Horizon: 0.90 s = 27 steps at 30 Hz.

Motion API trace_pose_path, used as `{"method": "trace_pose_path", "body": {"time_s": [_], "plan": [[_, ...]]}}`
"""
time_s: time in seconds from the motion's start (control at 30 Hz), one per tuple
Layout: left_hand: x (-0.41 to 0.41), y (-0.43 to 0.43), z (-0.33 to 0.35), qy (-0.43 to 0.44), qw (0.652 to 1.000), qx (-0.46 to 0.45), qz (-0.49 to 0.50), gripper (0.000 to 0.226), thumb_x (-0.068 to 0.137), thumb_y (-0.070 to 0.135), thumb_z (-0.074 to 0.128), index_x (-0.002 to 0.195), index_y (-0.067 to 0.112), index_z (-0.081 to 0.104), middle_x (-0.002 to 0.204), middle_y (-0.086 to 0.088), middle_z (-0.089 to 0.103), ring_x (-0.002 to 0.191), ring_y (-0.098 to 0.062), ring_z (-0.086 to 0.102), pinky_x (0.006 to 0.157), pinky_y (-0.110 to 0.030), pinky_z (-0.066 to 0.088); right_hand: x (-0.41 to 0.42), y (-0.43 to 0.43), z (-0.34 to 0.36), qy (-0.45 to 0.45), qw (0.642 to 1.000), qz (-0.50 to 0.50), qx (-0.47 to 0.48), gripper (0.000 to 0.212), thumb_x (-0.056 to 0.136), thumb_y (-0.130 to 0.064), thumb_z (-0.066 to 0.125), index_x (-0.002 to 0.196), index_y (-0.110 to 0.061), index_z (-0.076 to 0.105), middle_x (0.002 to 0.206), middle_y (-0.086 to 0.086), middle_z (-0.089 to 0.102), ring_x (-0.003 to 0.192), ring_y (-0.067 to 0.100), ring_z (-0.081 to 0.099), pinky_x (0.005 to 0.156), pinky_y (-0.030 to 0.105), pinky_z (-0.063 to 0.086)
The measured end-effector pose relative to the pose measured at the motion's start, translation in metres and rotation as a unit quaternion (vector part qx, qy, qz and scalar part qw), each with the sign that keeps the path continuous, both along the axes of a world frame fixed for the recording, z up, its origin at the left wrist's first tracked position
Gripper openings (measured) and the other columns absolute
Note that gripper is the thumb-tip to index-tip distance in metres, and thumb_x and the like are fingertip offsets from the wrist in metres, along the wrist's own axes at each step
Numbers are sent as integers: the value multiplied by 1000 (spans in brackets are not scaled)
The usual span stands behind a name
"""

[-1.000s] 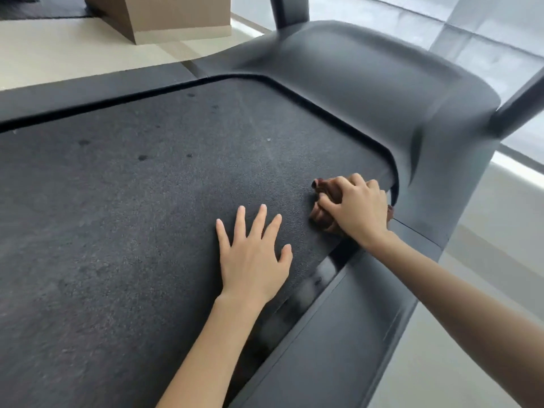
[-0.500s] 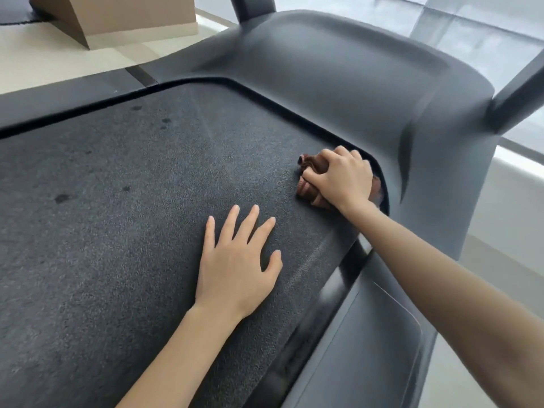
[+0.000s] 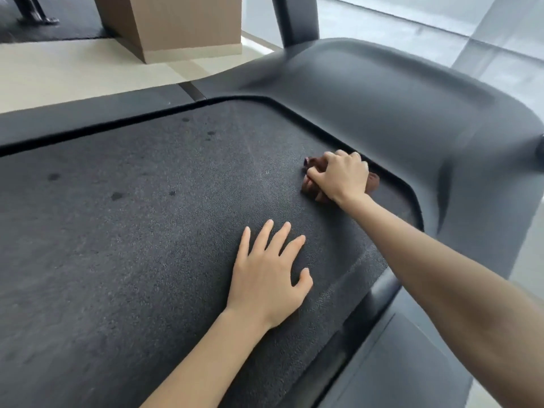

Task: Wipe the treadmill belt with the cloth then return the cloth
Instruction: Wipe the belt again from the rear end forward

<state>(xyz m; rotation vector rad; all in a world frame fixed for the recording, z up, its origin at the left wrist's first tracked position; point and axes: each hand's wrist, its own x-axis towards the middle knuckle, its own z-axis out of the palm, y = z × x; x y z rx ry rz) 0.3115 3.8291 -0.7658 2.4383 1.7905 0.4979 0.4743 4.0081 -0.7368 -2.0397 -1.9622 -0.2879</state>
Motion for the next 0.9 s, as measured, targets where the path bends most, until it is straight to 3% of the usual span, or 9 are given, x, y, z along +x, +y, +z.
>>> {"method": "trace_pose_path", "body": {"time_s": [0.17,0.27,0.37,0.53,0.73,0.9], "plan": [[-60,-47,6,43,996,-9,74,56,82,47,35,123,22,64,131,-4,59,125,-24,51,104,-49,40,-76,-60,-6,2,978,209,2,36,83,-48,57,97,-17,69,98,5,66,97,34,53,76,37,37],[-130,-110,11,73,985,-22,155,56,85,48,35,125,21,62,135,-3,55,129,-23,47,110,-41,29,-112,-89,-9,18,959,283,25,39,76,-48,52,87,-16,71,83,5,66,83,35,56,67,35,36],[-183,-183,22,92,963,-40,252,57,86,48,34,126,19,61,137,-2,53,130,-23,45,109,-39,23,-160,-122,-12,25,932,358,49,43,71,-50,45,79,-17,72,71,2,63,70,33,56,61,32,40],[-226,-281,26,88,907,-76,404,60,85,51,31,127,19,60,137,-2,54,130,-23,46,107,-45,34,-251,-194,-16,42,874,481,57,42,70,-49,44,79,-20,74,70,0,65,67,30,56,58,31,40],[-250,-334,27,88,856,-69,505,59,84,48,32,123,18,64,131,-4,59,124,-26,52,102,-48,39,-344,-282,-11,45,832,553,25,35,69,-46,52,74,-18,73,65,2,63,64,29,56,58,30,35],[-275,-378,22,98,837,-103,529,57,83,47,33,122,19,64,129,-4,60,121,-27,55,100,-49,42,-389,-334,-14,21,819,573,8,27,72,-43,62,75,-17,72,68,3,63,66,28,53,59,32,36]]}}
